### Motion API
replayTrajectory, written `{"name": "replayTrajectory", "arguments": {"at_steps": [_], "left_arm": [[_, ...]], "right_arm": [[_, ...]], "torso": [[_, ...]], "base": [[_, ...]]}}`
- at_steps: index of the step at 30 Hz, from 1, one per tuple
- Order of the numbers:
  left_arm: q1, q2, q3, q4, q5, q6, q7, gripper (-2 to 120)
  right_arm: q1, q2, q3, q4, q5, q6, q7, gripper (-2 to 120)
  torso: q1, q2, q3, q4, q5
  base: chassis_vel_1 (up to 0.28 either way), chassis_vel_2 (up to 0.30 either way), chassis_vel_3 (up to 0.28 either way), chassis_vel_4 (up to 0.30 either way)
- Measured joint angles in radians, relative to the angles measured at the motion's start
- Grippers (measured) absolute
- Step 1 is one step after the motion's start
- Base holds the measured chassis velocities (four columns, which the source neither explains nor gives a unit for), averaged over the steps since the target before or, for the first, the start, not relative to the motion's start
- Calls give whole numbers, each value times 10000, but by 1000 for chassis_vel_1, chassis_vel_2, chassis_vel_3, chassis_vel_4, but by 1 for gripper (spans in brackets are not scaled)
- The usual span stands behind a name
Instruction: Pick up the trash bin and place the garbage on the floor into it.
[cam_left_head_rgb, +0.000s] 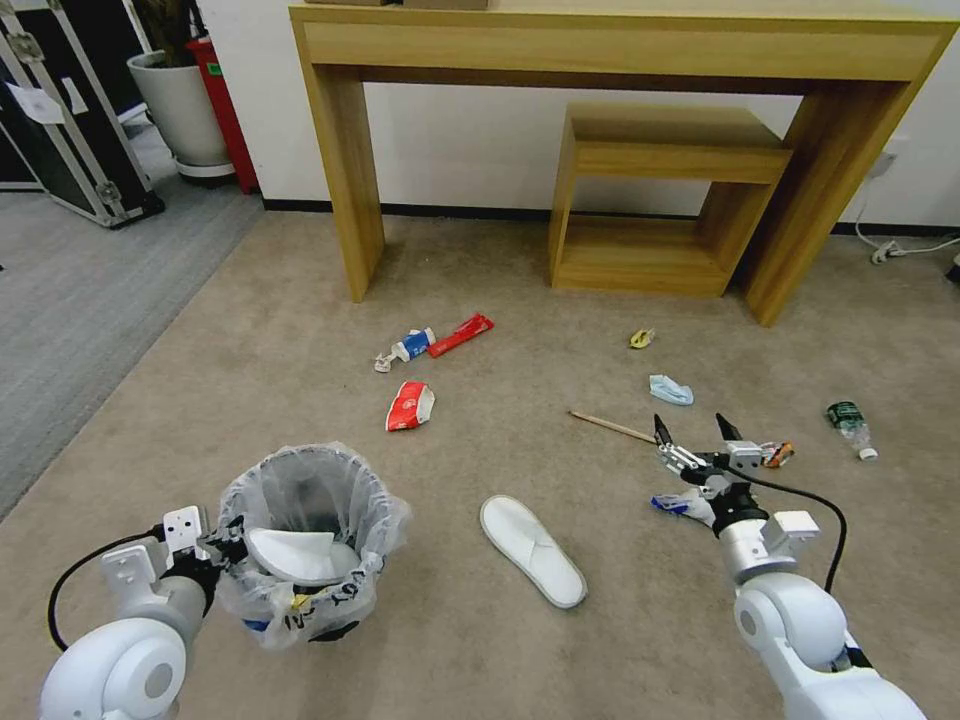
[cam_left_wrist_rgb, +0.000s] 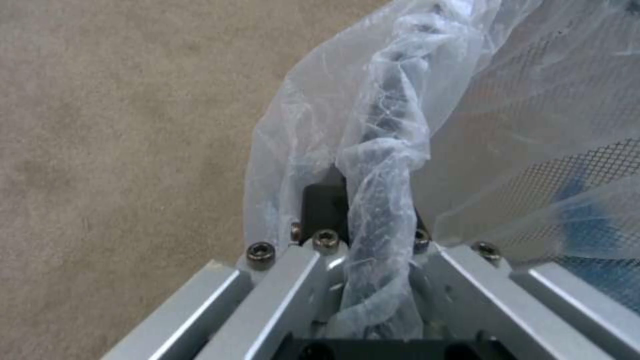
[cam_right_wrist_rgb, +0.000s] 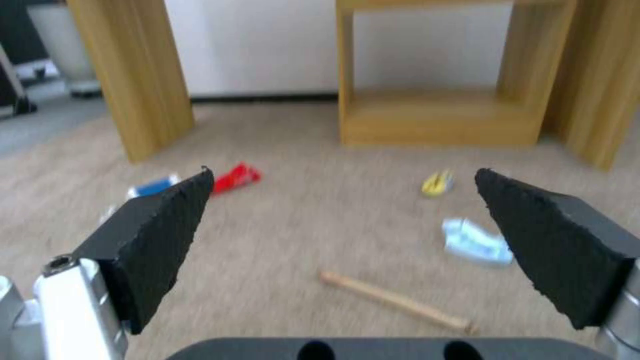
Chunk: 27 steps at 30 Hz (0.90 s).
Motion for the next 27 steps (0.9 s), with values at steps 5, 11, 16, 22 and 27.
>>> {"name": "replayTrajectory", "arguments": {"at_steps": [5, 11, 16, 22, 27], "left_arm": [[10, -48, -21, 12, 17, -5, 0, 1], [-3, -203, -29, 4, 85, -5, -21, 1], [-53, -386, -17, 41, 197, -5, -26, 1], [-33, -529, -54, 94, 296, -5, -29, 1], [-16, -668, -82, 164, 380, -14, -26, 1]], "right_arm": [[574, -434, -617, -16, 971, -1724, 534, 100], [1786, -963, -2160, -230, 2587, -4221, 1400, 100], [2621, -1171, -3463, -548, 3770, -6285, 1895, 100], [3239, -1169, -4495, -1459, 3570, -6771, 1310, 100], [4018, -590, -5433, -2752, 2927, -7512, 401, 100]], "torso": [[0, 0, 0, -1, -1], [0, 0, 0, 2, 0], [0, 0, 0, -1, 0], [0, -1, 1, 0, 1], [0, 0, 1, 0, 0]], "base": [[0, 0, 0, 0], [0, 0, 0, 0], [0, 0, 0, 0], [0, 0, 0, 0], [0, 0, 0, 0]]}}
